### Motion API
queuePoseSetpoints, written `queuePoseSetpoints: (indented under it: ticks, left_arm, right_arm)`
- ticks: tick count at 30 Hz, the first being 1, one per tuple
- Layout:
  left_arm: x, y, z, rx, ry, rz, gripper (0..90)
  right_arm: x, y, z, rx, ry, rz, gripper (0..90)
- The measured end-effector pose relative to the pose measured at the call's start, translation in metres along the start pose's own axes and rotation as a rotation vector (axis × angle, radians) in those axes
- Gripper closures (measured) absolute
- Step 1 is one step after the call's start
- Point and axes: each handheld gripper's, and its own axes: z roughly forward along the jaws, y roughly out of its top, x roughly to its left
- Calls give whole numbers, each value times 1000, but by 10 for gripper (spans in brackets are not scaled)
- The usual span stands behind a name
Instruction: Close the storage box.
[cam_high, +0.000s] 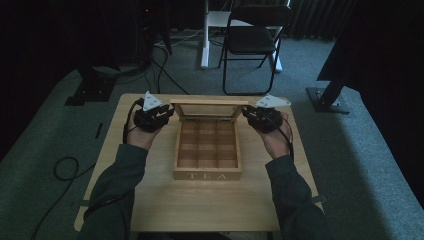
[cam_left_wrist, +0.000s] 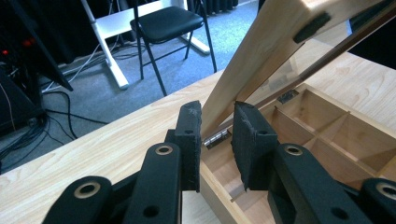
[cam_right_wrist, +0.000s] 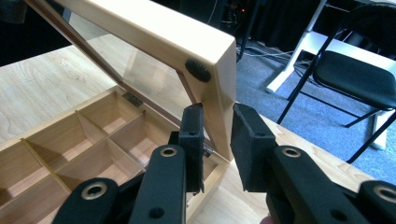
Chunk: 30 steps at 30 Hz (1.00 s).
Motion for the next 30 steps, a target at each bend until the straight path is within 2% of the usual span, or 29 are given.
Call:
queuePoseSetpoints:
  ticks: [10,22,30]
  left_arm:
    - [-4,-6,-6,-5,-10,1,723]
    - [-10,-18,-9,-10,-28,-22,713]
    - [-14,-21,-12,-3,-39,-11,712]
  right_arm:
    - [7,-6,-8,-8,6,26,729]
    - [15,-18,-15,-20,19,51,709]
    - [20,-23,-22,-34,17,68,669]
